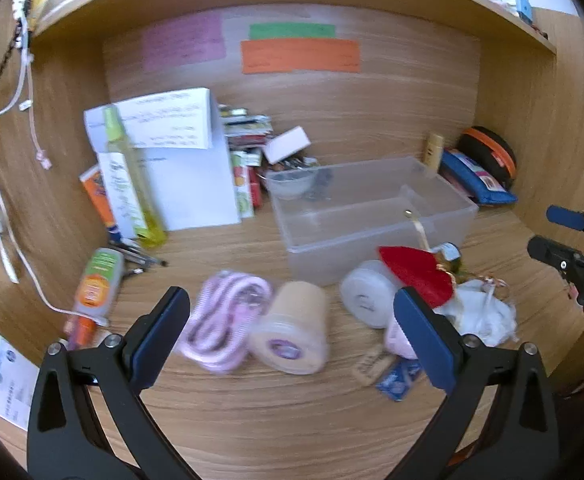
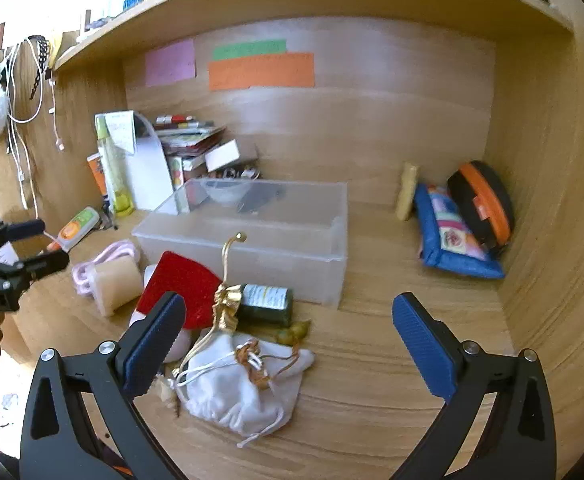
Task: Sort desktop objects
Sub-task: 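Grasp the bagged pink rope with the left gripper while the right grasps the red pouch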
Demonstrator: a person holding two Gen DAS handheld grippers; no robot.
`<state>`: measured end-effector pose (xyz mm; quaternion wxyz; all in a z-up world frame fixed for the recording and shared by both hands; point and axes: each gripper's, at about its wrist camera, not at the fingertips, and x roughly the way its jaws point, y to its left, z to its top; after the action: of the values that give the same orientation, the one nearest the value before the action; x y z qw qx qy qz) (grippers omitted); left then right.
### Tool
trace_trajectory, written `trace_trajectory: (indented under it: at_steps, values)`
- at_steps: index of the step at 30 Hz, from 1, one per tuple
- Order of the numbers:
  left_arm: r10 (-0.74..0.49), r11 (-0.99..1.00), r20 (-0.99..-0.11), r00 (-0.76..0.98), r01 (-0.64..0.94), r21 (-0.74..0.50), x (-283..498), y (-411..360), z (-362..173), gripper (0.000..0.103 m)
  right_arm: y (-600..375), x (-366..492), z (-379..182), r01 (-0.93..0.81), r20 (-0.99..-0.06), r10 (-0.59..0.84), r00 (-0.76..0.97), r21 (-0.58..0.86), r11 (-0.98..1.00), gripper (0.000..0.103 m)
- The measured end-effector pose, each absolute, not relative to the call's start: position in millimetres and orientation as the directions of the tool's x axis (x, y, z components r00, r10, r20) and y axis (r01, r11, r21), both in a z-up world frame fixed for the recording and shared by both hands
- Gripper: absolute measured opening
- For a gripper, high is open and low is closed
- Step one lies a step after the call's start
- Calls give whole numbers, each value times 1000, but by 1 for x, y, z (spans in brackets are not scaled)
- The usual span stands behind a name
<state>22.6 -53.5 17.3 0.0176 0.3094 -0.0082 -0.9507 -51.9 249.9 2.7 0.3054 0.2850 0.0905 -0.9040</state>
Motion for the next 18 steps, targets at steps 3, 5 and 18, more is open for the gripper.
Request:
trace_trajectory:
  at_steps: [3, 5, 18]
  values:
    - [-26, -1000, -595, -803, 31, 1, 23, -73, 18, 103, 244, -53, 0, 630, -589, -526, -614, 35, -775, 103]
    - [-40, -999, -603, -796, 52, -2, 22, -82, 18, 103, 240, -50, -2, 647, -590, -542, -598, 43, -761, 102]
    - [-12, -992, -734, -679, 98, -75, -33, -144, -33, 103, 185, -59, -16, 713, -675, -584, -451, 120, -691, 102]
